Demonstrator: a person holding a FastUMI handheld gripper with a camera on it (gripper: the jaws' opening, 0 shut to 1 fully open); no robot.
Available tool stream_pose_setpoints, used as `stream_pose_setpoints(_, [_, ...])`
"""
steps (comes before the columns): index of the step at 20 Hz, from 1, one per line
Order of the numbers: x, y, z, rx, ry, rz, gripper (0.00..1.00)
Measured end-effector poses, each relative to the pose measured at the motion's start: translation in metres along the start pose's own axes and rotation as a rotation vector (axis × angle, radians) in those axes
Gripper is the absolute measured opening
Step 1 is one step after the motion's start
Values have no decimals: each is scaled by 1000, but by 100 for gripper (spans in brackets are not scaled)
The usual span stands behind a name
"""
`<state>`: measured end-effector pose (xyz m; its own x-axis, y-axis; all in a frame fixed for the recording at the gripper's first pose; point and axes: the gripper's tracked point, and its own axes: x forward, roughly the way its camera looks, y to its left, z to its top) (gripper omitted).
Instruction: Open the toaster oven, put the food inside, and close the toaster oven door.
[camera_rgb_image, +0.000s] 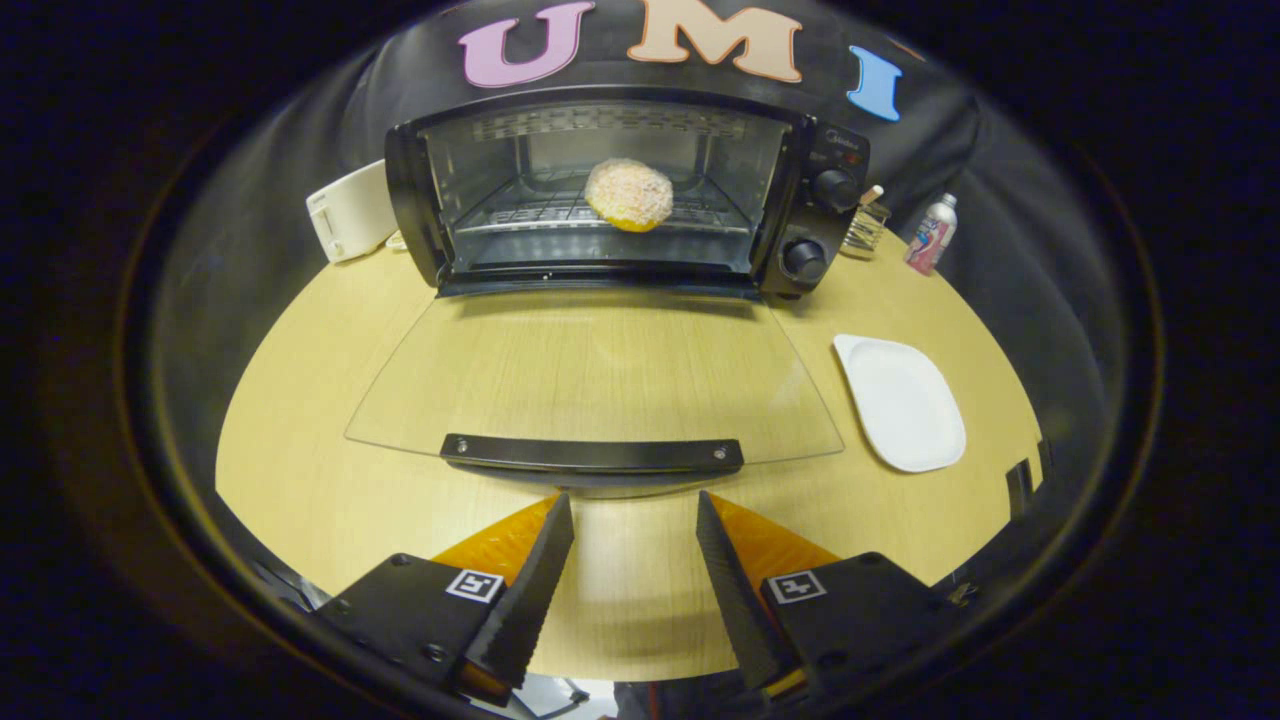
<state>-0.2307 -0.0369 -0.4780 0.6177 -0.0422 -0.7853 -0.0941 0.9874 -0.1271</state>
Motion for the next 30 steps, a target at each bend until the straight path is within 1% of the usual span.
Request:
stream_pose_setpoints(5, [-11,3,12,13,-37,19,80])
stream_pose_setpoints(6, [-18,3,25,29,-80,19,80])
stream_pose_setpoints(7, [-21,2,27,17,-60,21,80])
stream_pose_setpoints(12, [-39,2,56,4,-151,28,79])
stream_pose_setpoints(15, [-53,5,85,5,-219,42,79])
stream_pose_setpoints(16, [-39,9,96,11,-242,41,79])
stream_pose_setpoints(19, [-46,17,126,57,-291,86,79])
stream_pose_setpoints(20, [-66,12,135,74,-311,84,79])
stream_pose_setpoints(23, [-66,11,164,118,-359,82,79])
stream_pose_setpoints(30, [-58,12,223,131,-443,72,80])
